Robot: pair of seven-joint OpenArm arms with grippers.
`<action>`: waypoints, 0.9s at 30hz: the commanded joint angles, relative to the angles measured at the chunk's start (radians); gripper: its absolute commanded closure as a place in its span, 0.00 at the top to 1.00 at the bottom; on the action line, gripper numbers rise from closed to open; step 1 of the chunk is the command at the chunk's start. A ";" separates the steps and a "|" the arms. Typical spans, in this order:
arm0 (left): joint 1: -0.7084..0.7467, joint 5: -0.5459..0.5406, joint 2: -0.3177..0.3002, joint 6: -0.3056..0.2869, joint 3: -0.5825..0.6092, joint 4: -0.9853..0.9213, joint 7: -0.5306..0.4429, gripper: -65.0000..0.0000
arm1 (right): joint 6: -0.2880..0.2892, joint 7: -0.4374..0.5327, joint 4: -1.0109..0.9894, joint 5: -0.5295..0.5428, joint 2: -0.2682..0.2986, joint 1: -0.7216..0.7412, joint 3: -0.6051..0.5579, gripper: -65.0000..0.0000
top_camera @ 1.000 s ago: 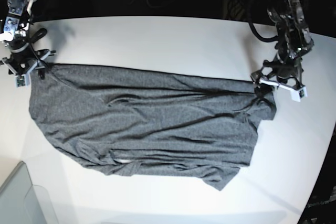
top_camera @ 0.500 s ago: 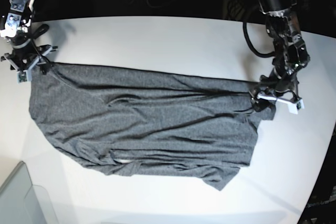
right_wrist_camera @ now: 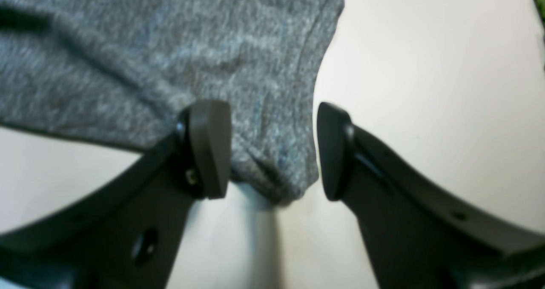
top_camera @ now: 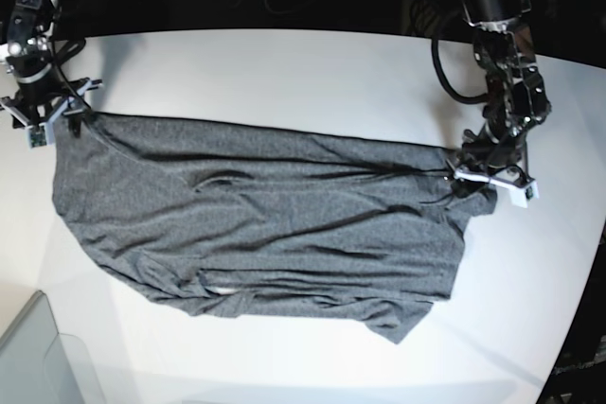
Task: Layout the t-shirt on the table in an organized manner, then fold the t-shirt properly
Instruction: 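Drag both held corners away from the hem, unfolding the sleeves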
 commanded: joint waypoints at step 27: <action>0.031 0.000 -0.045 0.004 0.004 0.086 0.066 0.00 | 0.000 0.024 -0.119 0.012 -0.023 0.019 -0.056 0.49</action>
